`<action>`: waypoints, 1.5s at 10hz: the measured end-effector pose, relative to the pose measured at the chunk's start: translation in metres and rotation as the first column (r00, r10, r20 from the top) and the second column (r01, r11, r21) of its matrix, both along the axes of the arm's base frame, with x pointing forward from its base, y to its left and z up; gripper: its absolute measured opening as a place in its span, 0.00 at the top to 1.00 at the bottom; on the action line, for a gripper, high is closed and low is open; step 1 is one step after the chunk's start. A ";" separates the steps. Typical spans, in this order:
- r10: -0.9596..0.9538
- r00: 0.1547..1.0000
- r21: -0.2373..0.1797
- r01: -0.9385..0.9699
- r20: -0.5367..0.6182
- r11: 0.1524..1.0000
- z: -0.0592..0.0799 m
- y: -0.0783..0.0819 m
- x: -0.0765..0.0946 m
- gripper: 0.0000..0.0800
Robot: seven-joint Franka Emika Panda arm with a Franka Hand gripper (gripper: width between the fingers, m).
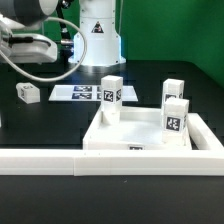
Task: Assemble square table
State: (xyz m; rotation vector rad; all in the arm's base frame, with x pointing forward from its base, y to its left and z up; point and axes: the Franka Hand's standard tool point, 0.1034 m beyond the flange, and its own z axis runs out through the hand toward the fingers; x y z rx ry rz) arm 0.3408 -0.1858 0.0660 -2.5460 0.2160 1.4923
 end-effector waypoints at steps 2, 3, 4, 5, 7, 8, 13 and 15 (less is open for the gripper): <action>0.020 1.000 -0.014 -0.020 0.010 1.000 -0.019 0.001 -0.002 0.19; 0.034 0.999 -0.018 -0.033 0.019 0.999 -0.028 0.003 -0.001 0.19; 0.040 0.999 -0.020 -0.039 0.016 0.999 -0.035 0.004 -0.003 0.19; 0.043 0.999 -0.023 -0.043 0.010 0.999 -0.038 0.007 -0.002 0.19; 0.052 0.999 -0.025 -0.052 0.008 0.998 -0.044 0.007 0.001 0.19; 0.055 0.998 -0.029 -0.055 0.006 0.998 -0.048 0.006 0.001 0.19; 0.055 0.998 -0.024 -0.055 0.006 0.998 -0.056 -0.004 -0.005 0.19; 0.055 0.998 -0.024 -0.055 0.005 0.998 -0.057 -0.004 -0.005 0.19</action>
Offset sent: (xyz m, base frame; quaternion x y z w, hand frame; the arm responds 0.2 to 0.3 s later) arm -0.0066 0.0064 -0.0349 -0.0103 0.0183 0.0074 0.9998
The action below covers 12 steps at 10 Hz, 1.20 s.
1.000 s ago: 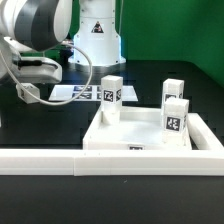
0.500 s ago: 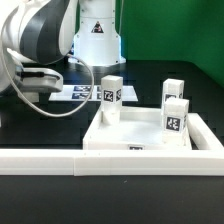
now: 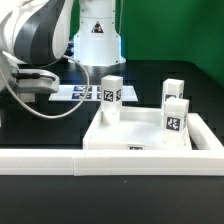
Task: Assemble square table
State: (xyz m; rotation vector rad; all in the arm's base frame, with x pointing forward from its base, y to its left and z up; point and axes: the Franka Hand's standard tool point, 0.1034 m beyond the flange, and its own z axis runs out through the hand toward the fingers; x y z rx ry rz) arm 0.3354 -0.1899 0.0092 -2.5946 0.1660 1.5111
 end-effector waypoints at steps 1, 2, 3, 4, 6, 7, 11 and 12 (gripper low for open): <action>0.000 1.000 0.000 0.000 0.000 1.000 0.000 0.000 0.000 0.34; 0.000 1.000 0.000 0.000 0.000 1.000 0.000 0.000 0.000 0.34; 0.000 1.000 0.000 0.000 0.000 1.000 0.000 0.000 0.000 0.52; 0.000 1.000 0.000 0.000 -0.002 1.000 0.000 0.000 0.000 0.64; 0.000 1.000 0.000 0.000 -0.002 1.000 0.000 0.000 0.000 0.64; 0.000 1.000 0.000 0.000 -0.002 1.000 0.000 0.000 0.000 0.64; 0.000 1.000 0.000 0.000 -0.002 1.000 0.000 0.000 0.000 0.64; 0.000 1.000 0.000 0.000 -0.002 1.000 0.000 0.000 0.000 0.64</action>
Offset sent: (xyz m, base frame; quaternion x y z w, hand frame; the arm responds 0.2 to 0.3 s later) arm 0.0000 0.0000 0.0000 0.0000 0.0000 0.0000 1.0000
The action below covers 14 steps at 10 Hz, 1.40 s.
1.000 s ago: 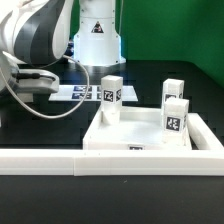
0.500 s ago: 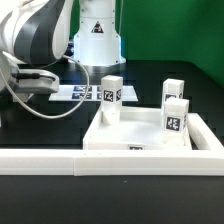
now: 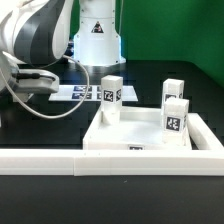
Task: Assemble square table
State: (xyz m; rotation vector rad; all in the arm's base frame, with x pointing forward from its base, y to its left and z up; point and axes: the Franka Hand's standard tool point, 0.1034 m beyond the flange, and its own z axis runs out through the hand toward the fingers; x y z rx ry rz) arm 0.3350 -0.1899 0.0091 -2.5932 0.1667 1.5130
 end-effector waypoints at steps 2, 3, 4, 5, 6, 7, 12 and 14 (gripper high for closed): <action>0.035 0.999 0.044 -0.035 0.004 0.998 0.026 0.002 0.015 0.64; 0.041 0.999 0.073 -0.042 0.021 0.996 0.054 0.007 0.030 0.64; 0.030 0.999 0.085 -0.032 0.025 0.996 0.079 0.010 0.041 0.64; 0.006 0.999 0.082 -0.003 -0.042 0.997 0.105 0.011 0.041 0.64; 0.004 0.999 0.074 0.000 -0.052 0.997 0.117 0.006 0.041 0.64; 0.009 0.999 0.060 -0.011 0.041 0.998 0.110 0.004 0.048 0.64; -0.030 0.938 -0.014 0.037 0.345 0.999 0.143 0.057 0.111 0.64; -0.059 0.849 -0.106 0.134 0.525 0.985 0.167 0.105 0.160 0.64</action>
Offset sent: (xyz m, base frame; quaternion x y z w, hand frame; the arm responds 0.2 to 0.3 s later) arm 0.0447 0.0002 0.1000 0.0042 0.0102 -0.0292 0.9995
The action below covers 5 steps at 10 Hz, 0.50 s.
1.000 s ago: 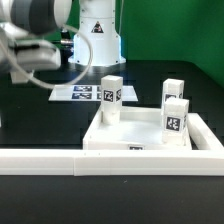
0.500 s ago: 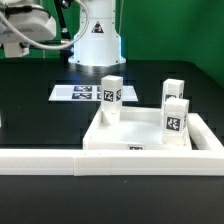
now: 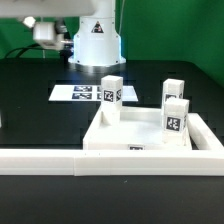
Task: Assemble square table
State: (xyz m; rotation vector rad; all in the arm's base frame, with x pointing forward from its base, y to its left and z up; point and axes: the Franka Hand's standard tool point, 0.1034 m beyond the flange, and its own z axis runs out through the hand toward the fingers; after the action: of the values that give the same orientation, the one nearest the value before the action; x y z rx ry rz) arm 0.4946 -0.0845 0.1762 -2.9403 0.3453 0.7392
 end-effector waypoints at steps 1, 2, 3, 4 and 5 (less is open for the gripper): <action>0.046 0.997 0.007 -0.046 0.062 0.999 -0.001 0.002 0.002 0.64; 0.034 0.990 -0.013 -0.032 0.138 0.999 -0.004 -0.003 0.005 0.64; 0.039 0.976 -0.025 -0.035 0.213 0.999 -0.003 0.000 0.008 0.64; 0.042 0.964 -0.033 -0.034 0.262 0.999 -0.003 0.001 0.009 0.64; 0.045 0.941 -0.054 -0.029 0.336 0.998 -0.004 0.000 0.014 0.64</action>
Offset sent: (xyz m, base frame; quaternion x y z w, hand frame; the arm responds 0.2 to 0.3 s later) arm 0.0000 0.0000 0.0000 0.0000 0.1296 0.0000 0.9916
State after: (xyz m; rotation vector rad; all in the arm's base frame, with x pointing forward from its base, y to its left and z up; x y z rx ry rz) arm 0.5086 -0.0850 0.1722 -3.0490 0.2809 0.2203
